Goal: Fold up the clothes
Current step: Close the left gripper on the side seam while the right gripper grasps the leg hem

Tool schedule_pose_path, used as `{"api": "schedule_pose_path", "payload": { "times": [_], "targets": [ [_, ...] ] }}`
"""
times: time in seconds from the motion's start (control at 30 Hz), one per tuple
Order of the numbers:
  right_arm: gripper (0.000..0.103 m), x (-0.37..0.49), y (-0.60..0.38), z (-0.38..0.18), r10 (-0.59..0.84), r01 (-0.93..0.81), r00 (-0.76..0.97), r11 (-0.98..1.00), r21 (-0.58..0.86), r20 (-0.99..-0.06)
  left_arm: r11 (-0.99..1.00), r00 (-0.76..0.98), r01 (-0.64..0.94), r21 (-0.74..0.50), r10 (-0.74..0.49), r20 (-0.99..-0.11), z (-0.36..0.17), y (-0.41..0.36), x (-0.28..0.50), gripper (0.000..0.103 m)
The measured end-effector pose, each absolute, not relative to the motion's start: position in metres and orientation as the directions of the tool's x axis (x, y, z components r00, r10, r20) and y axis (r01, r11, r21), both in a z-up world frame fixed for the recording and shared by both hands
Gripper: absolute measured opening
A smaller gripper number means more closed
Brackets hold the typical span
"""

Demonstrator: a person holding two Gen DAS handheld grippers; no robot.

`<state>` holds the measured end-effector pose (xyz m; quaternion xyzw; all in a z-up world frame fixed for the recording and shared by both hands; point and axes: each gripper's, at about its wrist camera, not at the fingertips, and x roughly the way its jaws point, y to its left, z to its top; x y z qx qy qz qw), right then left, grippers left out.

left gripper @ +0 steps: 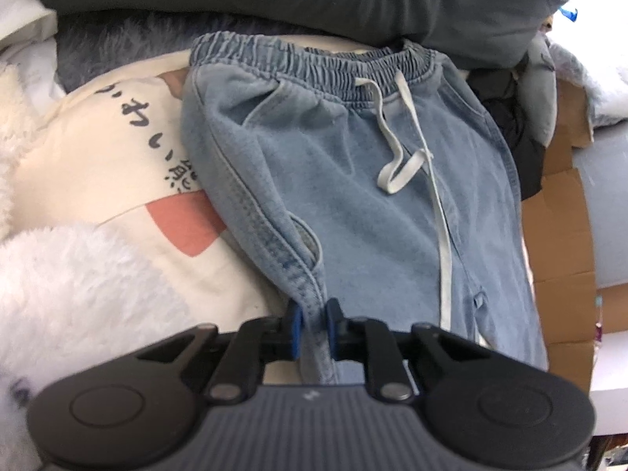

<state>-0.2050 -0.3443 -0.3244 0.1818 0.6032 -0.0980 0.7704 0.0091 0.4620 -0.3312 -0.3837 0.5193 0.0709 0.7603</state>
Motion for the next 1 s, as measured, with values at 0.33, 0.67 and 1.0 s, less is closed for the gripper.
{"api": "schedule_pose_path", "payload": {
  "times": [0.33, 0.67, 1.0],
  "targets": [
    [0.036, -0.205, -0.321, -0.342, 0.051, 0.208, 0.246, 0.973, 0.105, -0.968, 0.731, 0.377, -0.536, -0.424, -0.242, -0.894, -0.32, 0.451, 0.021, 0.013],
    [0.05, -0.201, -0.293, -0.362, 0.04, 0.007, 0.234, 0.999, 0.043, -0.971, 0.746, 0.348, -0.55, -0.376, -0.205, -0.915, -0.312, 0.44, 0.032, 0.012],
    [0.069, -0.198, -0.262, -0.381, -0.051, -0.184, 0.254, 0.978, -0.1, -0.966, 0.758, 0.333, -0.551, -0.348, -0.183, -0.925, -0.314, 0.432, 0.041, 0.012]
  ]
}}
